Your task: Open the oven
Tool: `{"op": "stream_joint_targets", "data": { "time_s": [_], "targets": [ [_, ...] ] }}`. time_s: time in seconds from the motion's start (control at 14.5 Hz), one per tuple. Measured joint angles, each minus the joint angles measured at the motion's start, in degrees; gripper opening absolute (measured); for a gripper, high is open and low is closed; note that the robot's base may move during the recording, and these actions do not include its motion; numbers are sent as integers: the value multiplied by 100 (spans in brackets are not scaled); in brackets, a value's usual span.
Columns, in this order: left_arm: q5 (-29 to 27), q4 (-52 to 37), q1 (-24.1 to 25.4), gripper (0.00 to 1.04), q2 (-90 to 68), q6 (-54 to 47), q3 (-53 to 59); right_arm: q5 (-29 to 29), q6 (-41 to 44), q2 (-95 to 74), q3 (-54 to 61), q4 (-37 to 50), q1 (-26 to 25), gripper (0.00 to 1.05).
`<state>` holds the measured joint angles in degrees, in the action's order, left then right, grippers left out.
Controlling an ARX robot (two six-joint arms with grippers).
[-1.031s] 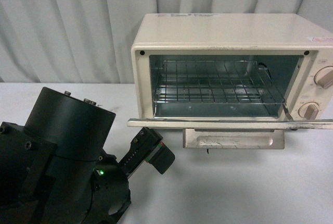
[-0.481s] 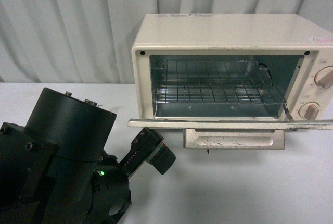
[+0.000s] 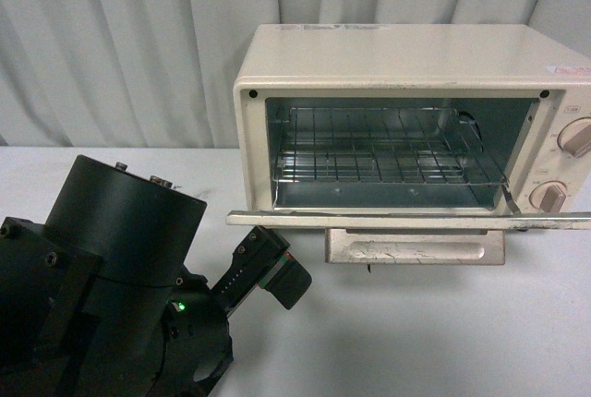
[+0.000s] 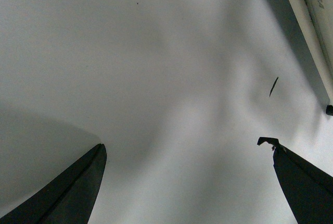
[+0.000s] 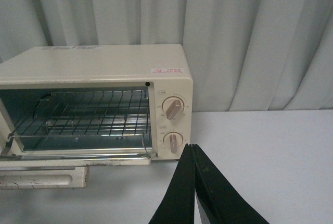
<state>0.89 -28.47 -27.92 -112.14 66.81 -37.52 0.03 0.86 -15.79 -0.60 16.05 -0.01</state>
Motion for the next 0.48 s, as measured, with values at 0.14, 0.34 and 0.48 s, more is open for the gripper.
{"op": "stream_joint_targets", "data": {
  "time_s": [0.14, 0.34, 0.48],
  "targets": [
    [0, 0, 0, 98, 0, 2, 0, 0, 0, 55, 0, -52, 0, 2],
    [0, 0, 0, 98, 0, 2, 0, 0, 0, 337, 0, -354, 0, 2],
    [0, 0, 0, 98, 0, 0, 0, 0, 0, 402, 0, -409, 0, 2]
  ]
}}
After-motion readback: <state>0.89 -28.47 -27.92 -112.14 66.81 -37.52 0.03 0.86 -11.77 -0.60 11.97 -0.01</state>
